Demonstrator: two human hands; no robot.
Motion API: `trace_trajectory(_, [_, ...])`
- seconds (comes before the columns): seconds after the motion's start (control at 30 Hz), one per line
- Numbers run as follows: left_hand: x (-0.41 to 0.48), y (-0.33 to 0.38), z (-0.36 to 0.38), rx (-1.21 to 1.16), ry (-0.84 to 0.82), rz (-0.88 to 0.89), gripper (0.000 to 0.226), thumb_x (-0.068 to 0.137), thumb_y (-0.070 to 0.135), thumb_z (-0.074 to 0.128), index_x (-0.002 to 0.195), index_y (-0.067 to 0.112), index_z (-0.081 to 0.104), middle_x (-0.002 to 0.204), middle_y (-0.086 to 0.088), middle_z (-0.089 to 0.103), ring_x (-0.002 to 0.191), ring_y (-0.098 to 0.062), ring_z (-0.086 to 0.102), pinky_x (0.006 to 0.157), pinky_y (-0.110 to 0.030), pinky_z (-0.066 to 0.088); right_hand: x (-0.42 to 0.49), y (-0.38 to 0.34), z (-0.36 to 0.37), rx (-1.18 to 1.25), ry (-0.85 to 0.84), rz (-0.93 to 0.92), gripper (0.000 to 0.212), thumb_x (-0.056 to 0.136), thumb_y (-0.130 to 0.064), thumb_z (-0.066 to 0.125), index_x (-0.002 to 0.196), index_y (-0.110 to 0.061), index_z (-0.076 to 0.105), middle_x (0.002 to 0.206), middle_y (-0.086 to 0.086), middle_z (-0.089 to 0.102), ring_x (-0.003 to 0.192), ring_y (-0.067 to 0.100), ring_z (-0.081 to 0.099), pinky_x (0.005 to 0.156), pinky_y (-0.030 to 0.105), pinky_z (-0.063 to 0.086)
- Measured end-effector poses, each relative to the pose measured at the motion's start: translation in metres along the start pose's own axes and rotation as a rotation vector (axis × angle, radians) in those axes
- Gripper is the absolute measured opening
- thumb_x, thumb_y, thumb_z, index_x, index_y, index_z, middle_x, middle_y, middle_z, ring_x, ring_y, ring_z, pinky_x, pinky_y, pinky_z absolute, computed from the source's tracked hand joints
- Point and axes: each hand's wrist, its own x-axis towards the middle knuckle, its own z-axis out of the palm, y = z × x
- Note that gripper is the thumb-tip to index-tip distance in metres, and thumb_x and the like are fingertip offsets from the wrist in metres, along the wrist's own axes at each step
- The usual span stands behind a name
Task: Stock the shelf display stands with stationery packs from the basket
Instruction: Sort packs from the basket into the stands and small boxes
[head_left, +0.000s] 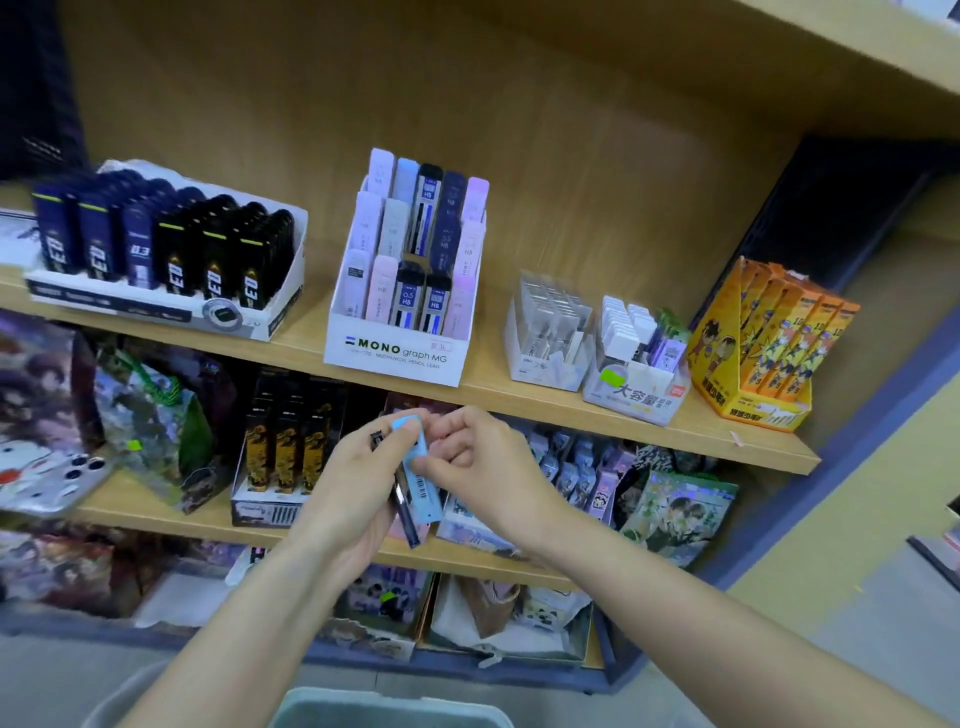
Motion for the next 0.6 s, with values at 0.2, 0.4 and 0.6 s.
trace_trajectory(0.2, [-0.006,0.018,-0.026,0.15,0.204,0.219,0.016,0.102,0.024,0.039,0.104,0.012,0.05,0.086,-0.007,0.062,0.049,-0.007,0.061,0.046,-0.025,0.051,0.009,-0.036,-0.022,-0.183,0.023,-0.145,0.005,0.093,-0.018,0.057,0.097,-0.016,0.057,0.08,-0.005,0.057,0.062,0.004,0.053,0.066,0.019,0.05])
trace_trajectory(0.4, [-0.004,0.042,-0.051,0.212,0.246,0.235,0.021,0.101,0.017,0.044,0.084,0.007,0.035,0.042,0.007,0.028,0.026,-0.004,0.021,0.029,-0.016,0.017,0.044,-0.09,-0.053,-0.013,0.347,-0.319,0.017,0.096,-0.011,0.049,0.09,-0.022,0.039,0.081,-0.002,0.062,0.065,0.003,0.064,0.061,0.019,0.052])
trace_trajectory(0.6, [0.021,0.052,-0.077,-0.02,0.374,-0.071,0.014,0.094,-0.003,0.043,0.083,0.001,0.035,0.058,-0.008,0.033,0.034,-0.018,0.035,0.029,-0.019,0.028,0.09,-0.109,-0.065,-0.056,0.51,-0.39,0.013,0.097,-0.007,0.043,0.101,-0.017,0.036,0.083,-0.007,0.057,0.069,0.001,0.064,0.068,0.022,0.056])
